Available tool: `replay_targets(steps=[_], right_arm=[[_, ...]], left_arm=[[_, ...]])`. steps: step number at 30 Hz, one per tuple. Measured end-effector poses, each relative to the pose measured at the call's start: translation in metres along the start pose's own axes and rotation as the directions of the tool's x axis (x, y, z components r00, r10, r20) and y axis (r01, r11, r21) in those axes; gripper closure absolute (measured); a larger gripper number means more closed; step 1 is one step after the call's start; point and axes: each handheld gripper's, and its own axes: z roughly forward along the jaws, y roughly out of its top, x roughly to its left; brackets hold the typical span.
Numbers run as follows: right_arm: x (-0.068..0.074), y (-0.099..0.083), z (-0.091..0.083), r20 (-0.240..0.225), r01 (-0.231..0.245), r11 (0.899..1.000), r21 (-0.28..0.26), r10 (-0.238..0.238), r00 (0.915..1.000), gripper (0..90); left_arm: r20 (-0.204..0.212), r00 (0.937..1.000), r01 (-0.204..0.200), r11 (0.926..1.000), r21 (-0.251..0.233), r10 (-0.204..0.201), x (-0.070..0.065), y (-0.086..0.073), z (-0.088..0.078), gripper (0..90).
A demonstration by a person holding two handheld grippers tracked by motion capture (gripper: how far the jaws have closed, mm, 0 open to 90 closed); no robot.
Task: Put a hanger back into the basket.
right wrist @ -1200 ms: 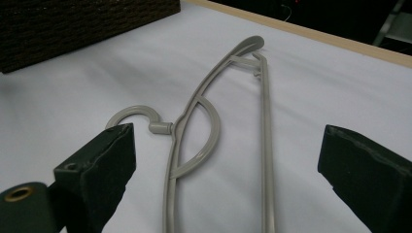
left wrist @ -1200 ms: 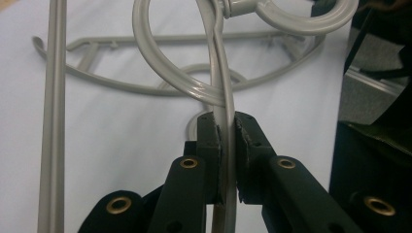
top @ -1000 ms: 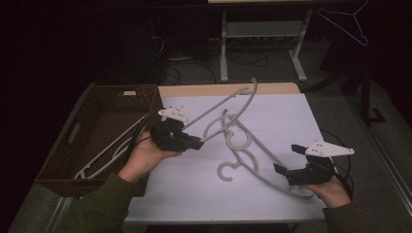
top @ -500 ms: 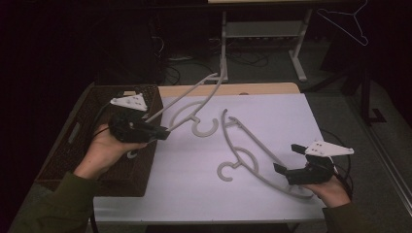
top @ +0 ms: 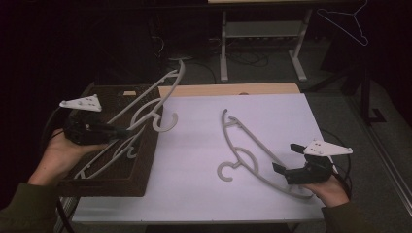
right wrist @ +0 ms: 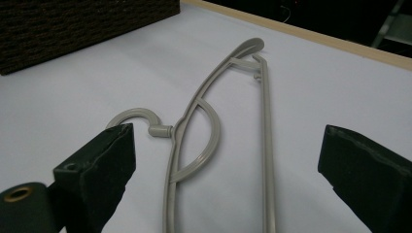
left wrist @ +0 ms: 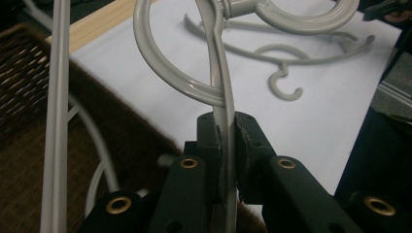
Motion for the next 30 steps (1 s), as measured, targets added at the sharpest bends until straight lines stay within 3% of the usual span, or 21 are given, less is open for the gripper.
replay_targets(steps=[9,16,30], right_arm=[[0.001,0.0,0.002,0.002,-0.002,1.0,0.005,0.002,1.0,6.1],[0.0,0.0,0.004,0.0,0.003,1.0,0.01,-0.003,1.0,6.1],[0.0,0.0,0.004,0.002,-0.004,1.0,0.012,0.004,1.0,6.1]], left_arm=[[-0.044,0.9965,0.073,0.9972,0.017,-0.072,0.03,-0.039,-0.018,82.2],[-0.046,0.9941,0.101,0.9931,0.059,-0.098,0.044,-0.06,-0.017,82.2],[-0.039,0.9909,0.133,0.9832,0.125,-0.129,0.061,-0.077,-0.006,82.0]])
